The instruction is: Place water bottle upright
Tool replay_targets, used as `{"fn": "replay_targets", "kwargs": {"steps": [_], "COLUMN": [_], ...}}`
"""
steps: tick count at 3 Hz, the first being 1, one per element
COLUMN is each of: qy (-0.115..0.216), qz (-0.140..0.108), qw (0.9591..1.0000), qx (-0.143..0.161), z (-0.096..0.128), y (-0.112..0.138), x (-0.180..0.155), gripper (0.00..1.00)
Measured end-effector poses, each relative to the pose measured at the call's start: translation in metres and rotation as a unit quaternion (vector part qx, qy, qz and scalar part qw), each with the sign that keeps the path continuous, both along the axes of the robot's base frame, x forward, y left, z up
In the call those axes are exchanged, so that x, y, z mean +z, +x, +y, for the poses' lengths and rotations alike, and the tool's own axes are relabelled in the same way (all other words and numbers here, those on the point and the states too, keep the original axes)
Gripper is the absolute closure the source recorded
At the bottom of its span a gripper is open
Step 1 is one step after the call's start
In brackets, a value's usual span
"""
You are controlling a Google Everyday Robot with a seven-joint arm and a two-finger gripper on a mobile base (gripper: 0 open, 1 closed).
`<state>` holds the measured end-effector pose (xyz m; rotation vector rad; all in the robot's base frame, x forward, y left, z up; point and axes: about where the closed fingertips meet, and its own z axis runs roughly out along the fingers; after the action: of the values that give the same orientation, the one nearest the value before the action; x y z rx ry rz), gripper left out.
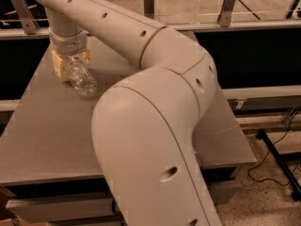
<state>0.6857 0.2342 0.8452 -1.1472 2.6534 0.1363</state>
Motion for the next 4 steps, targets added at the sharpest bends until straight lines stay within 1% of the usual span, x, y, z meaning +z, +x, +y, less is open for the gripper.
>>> {"fn": "replay_targets", "kwargs": {"steps": [1, 2, 3, 4], "qy": [0.0, 0.025, 0.075, 0.128], "qz": [-0.001, -0.027, -0.079, -0.118], "qw": [1.0, 0.9993, 0.9925, 0.9775], "qx": [-0.006, 0.012, 0.056, 0.119], "z": [0.002, -0.013, -0.047, -0.067], "y": [0.003, 0.003, -0.009, -0.042], "x": [0.003, 0.017, 0.04, 0.052], "gripper": [0.65, 0.87, 1.0, 1.0]}}
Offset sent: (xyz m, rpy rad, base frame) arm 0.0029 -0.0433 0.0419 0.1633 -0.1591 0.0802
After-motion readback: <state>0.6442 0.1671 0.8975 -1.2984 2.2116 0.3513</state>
